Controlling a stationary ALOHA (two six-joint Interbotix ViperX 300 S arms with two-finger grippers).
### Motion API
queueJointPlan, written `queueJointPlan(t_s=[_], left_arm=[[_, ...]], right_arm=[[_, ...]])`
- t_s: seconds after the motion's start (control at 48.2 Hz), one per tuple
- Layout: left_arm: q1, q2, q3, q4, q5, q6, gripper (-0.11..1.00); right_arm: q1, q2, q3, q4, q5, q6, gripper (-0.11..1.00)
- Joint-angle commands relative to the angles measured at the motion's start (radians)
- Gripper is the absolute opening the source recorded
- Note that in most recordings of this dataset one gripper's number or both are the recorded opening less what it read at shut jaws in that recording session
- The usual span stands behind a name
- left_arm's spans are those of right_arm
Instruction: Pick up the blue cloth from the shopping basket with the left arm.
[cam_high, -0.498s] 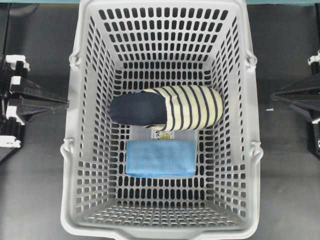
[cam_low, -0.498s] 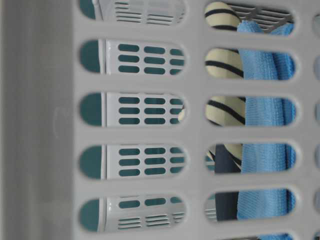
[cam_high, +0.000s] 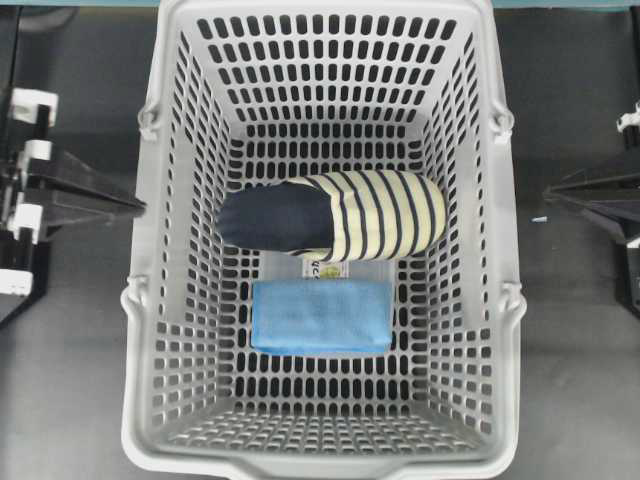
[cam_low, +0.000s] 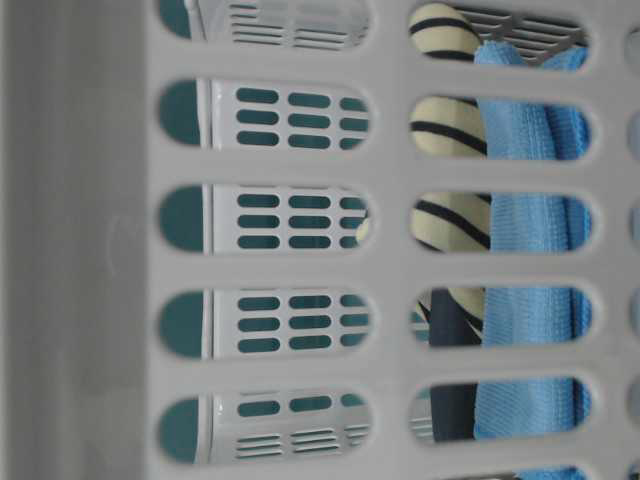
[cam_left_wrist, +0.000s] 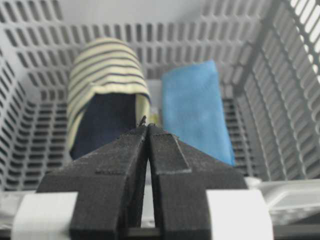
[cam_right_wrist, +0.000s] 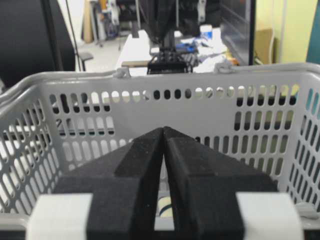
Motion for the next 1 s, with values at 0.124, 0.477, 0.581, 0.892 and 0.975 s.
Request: queueJointPlan(t_s=[0.124,0.477,0.581,0.892,0.975], left_arm=[[-0.034,0.218,-0.275,0.005,0.308,0.003,0.01],[-0.055,0.601,-0.597,0.005,0.491,-0.002,0.01],[-0.06,0.678,-0.653,0.005,0.522,-0.005,0.03],[-0.074,0.865,-0.738,0.005,0.56,-0.104,0.82],[-0.078,0.897,-0.738,0.005,0.558,-0.104,0.91]], right_arm=[[0.002,0.002,-0.021,0.003,-0.002,0.003,0.0],[0.002,-0.002,-0.02,0.003,0.008,0.005,0.0],[0.002,-0.002,-0.021,0.003,0.008,0.008,0.0],[0.002,-0.003,-0.02,0.003,0.008,0.038,0.0],[0.002,-0.003,-0.02,0.005,0.008,0.035,0.0]])
